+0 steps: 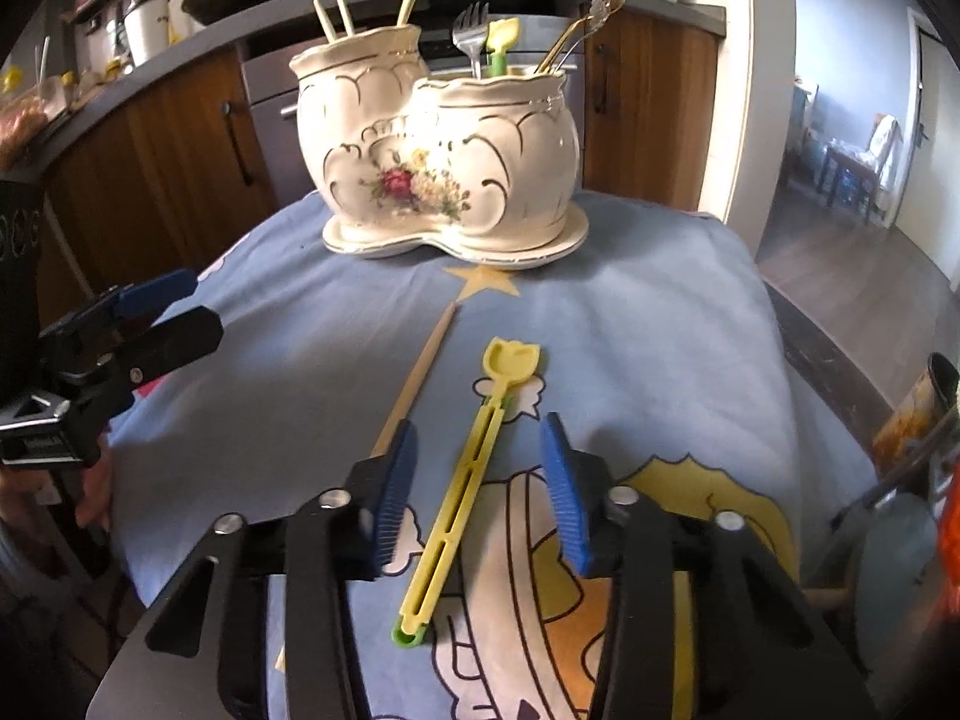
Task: Organize utensils
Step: 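Move both open tools back over the last chopstick and yellow spoon, then grasp the last wooden chopstick with the left tool while the right tool grasps the yellow spoon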
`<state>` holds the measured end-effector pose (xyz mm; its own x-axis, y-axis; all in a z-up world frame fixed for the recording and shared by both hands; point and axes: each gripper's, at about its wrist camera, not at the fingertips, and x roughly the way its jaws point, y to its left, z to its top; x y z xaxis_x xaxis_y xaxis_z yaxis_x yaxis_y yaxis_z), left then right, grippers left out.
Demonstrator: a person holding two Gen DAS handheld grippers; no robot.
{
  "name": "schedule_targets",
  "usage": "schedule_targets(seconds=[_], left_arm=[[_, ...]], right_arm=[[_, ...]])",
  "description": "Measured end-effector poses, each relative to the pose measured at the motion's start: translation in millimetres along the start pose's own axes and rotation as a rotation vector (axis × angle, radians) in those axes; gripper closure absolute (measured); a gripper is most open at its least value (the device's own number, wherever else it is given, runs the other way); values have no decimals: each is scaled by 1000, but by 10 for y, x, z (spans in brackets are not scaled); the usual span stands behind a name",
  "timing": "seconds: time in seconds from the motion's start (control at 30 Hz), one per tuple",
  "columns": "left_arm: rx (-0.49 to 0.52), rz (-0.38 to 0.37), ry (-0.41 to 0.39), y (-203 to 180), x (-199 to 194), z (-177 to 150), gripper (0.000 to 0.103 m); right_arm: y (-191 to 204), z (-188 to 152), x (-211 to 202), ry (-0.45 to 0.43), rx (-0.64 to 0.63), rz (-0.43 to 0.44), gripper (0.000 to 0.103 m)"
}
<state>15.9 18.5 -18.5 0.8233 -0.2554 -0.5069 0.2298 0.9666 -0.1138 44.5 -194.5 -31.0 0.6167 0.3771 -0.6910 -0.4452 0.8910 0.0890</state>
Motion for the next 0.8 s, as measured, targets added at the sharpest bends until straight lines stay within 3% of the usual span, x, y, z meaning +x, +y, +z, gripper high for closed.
schedule_targets(seconds=[0.2, 0.4, 0.7, 0.8], left_arm=[[22, 39, 12, -51, 24, -2, 5], [90, 133, 30, -202, 55, 10, 5], [69, 71, 144, -564, 219, 50, 5], [57, 43, 191, -677, 319, 26, 14]], right_arm=[[14, -9, 103, 22, 3, -10, 74], [-106, 2, 154, 17, 46, 8, 92], [-321, 50, -41, -66, 113, 17, 92], [-381, 66, -66, -74, 124, 12, 92]])
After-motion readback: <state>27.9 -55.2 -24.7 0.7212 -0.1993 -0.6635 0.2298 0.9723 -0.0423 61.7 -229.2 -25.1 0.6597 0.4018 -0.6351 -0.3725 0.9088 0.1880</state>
